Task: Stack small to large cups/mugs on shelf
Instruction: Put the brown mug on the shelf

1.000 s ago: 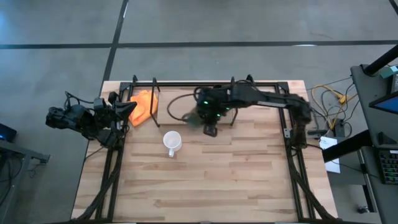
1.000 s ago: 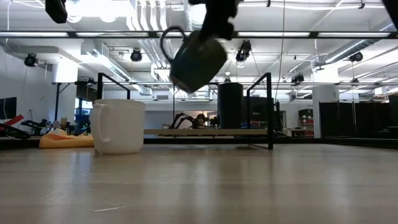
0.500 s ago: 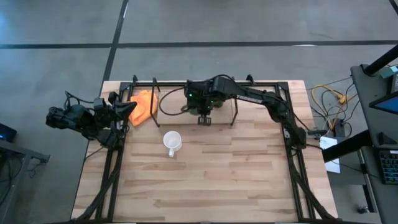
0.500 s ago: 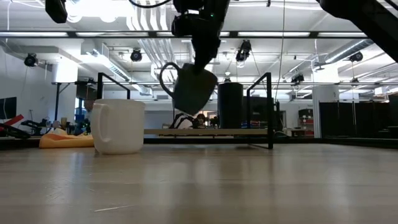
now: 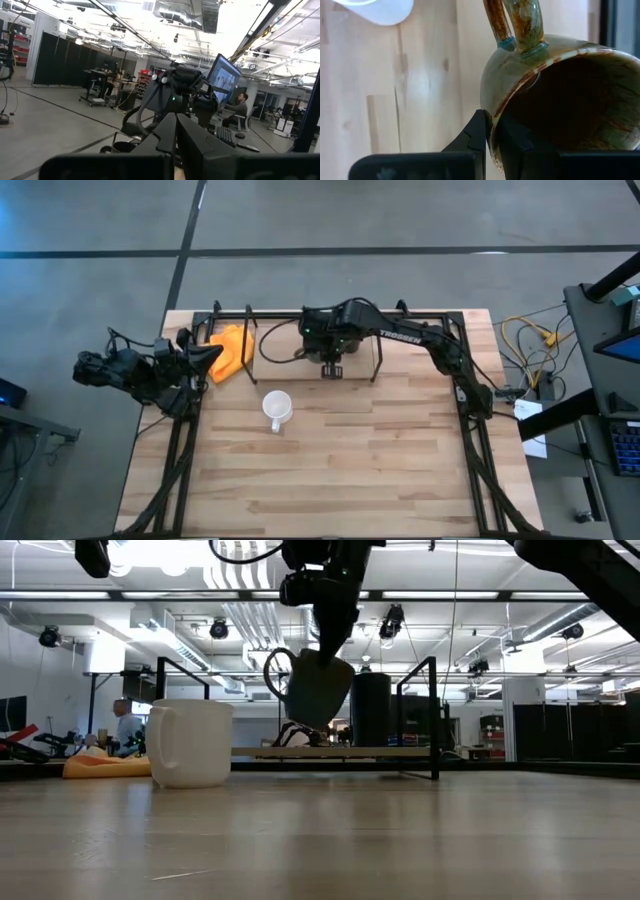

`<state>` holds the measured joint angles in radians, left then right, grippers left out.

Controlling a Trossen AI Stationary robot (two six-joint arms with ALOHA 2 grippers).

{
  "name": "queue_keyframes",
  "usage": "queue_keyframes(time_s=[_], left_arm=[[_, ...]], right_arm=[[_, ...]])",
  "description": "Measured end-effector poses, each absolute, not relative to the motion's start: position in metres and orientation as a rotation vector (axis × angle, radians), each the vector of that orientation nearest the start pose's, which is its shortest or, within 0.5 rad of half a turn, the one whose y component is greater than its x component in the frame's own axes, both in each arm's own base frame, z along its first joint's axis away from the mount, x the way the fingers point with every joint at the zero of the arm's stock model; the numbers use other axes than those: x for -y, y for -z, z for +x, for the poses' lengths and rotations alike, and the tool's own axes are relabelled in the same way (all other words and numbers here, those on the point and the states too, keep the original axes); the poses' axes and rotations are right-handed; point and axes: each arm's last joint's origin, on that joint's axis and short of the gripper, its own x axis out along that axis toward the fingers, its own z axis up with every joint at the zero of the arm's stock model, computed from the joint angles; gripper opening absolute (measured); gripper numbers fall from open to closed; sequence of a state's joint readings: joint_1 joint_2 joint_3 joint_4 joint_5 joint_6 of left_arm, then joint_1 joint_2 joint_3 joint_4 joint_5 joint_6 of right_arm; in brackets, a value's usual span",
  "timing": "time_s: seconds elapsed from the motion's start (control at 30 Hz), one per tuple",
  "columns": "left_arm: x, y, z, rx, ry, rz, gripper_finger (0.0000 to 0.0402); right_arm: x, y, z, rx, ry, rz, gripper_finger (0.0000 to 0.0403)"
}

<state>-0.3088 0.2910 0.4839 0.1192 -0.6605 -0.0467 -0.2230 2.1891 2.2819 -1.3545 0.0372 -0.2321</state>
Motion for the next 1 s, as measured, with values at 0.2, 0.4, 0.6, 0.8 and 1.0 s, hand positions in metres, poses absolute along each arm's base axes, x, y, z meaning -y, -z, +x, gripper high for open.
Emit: queue_keyframes(time_s=[0.2,0.4,0.6,0.8,1.0], left_arm=[[0.009,-0.312,0.087,0.275,-0.342,-0.189,0.0],[0.011,-0.31,0.093,0.256,-0.333,-0.239,0.0],[0.013,-0.308,0.098,0.235,-0.334,-0.23,0.0],[0.013,-0.308,0.098,0.235,-0.333,-0.235,0.0],[0.013,-0.308,0.098,0.235,-0.334,-0.235,0.0]], right_arm=[[0.098,-0.3,0.43,-1.301,0.06,-0.065,0.0019],[0.099,-0.297,0.43,-1.308,0.055,-0.081,0.0021],[0.1,-0.295,0.433,-1.282,0.061,-0.084,0.0041],[0.1,-0.295,0.434,-1.273,0.063,-0.085,0.0044],[0.101,-0.295,0.434,-1.272,0.063,-0.086,0.0046]])
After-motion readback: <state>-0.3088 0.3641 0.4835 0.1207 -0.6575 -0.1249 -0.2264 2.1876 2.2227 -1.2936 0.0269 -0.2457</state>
